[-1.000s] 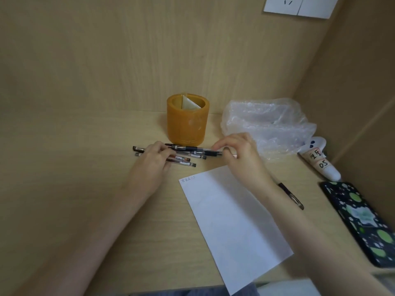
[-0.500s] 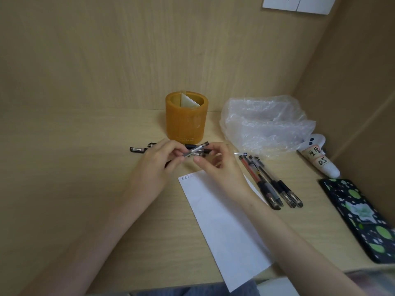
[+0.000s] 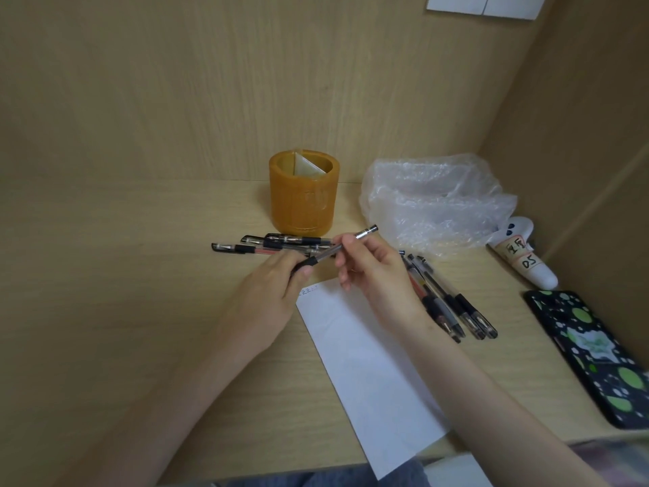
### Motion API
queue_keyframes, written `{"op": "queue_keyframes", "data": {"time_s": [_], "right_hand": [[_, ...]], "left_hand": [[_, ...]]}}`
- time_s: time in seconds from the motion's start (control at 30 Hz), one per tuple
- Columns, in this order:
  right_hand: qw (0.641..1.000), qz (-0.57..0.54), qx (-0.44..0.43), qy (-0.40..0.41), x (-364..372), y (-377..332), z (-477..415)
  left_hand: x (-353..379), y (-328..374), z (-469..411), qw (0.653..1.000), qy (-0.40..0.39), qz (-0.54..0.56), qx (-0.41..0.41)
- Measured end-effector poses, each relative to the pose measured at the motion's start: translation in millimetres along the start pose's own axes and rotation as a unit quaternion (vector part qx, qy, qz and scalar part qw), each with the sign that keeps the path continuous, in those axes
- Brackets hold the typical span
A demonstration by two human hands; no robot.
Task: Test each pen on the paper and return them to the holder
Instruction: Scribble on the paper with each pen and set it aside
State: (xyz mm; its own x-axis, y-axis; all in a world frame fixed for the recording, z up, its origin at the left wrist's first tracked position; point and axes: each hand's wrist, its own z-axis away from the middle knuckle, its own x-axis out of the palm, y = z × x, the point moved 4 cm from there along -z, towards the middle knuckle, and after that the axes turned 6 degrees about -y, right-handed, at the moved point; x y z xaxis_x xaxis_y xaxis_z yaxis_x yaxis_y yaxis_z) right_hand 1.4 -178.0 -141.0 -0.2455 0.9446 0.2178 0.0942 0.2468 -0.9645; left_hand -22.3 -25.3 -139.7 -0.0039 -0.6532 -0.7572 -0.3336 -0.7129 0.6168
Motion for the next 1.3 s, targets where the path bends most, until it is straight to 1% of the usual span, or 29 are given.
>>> {"op": "queue_keyframes", "data": {"time_s": [0.07, 0.13, 0.2, 0.33, 0.43, 0.5, 0.6, 0.67, 0.73, 0.87, 0.93, 1.07, 1.23, 1.3], "right_hand": [[1.0, -0.017, 0.004, -0.012, 3.2, -1.8, 0.9], [0.999, -0.008, 0.022, -0.035, 8.1, -2.6, 2.0], [0.998, 0.007, 0.03, -0.053, 11.5, -2.6, 2.8], [0.998, 0.003, 0.022, -0.06, 11.0, -4.3, 2.5], [0.999, -0.003, 0.031, -0.034, 6.2, -2.0, 3.6], [0.999, -0.013, 0.04, -0.001, -0.9, -3.7, 3.5], [0.995, -0.061, 0.074, 0.027, -13.9, -10.7, 0.7], [0.991, -0.094, 0.093, 0.034, -20.7, -13.8, -2.7], [0.99, -0.091, 0.097, 0.045, -21.7, -13.0, -6.1], [0.994, -0.022, 0.09, 0.054, -13.3, -1.2, -12.6], [0.995, 0.001, 0.09, 0.04, -6.3, 2.7, -15.0], [0.99, 0.108, 0.091, 0.019, 4.5, 6.9, -14.7], [0.973, 0.213, 0.058, 0.071, 2.5, 13.7, -19.0], [0.967, 0.234, 0.039, 0.09, 0.5, 15.8, -20.9]], "left_hand": [[-1.3, 5.2, 2.3, 1.0, 0.016, -0.024, 0.006], [-2.8, 10.3, 5.5, 0.999, 0.025, -0.036, 0.019], [-2.4, 13.2, 7.5, 1.0, 0.016, -0.009, 0.022], [-4.4, 6.6, 7.5, 0.998, 0.014, 0.063, 0.018], [-0.4, 5.4, 7.4, 0.998, -0.023, 0.055, 0.007], [-0.3, 5.3, 8.8, 0.998, -0.023, 0.054, -0.02], [-1.7, -2.8, 13.5, 0.998, -0.027, 0.039, -0.04], [0.9, -8.0, 19.2, 0.997, -0.06, 0.012, -0.038], [5.4, -11.5, 25.2, 0.995, -0.087, -0.011, -0.037], [9.8, -10.6, 25.9, 0.992, -0.104, -0.071, -0.024], [10.0, -9.1, 25.2, 0.99, -0.106, -0.091, -0.019], [10.5, -8.4, 27.1, 0.989, -0.105, -0.107, -0.014], [9.2, -7.0, 27.2, 0.989, -0.099, -0.103, -0.021], [9.2, -6.4, 27.7, 0.99, -0.099, -0.103, -0.023]]}}
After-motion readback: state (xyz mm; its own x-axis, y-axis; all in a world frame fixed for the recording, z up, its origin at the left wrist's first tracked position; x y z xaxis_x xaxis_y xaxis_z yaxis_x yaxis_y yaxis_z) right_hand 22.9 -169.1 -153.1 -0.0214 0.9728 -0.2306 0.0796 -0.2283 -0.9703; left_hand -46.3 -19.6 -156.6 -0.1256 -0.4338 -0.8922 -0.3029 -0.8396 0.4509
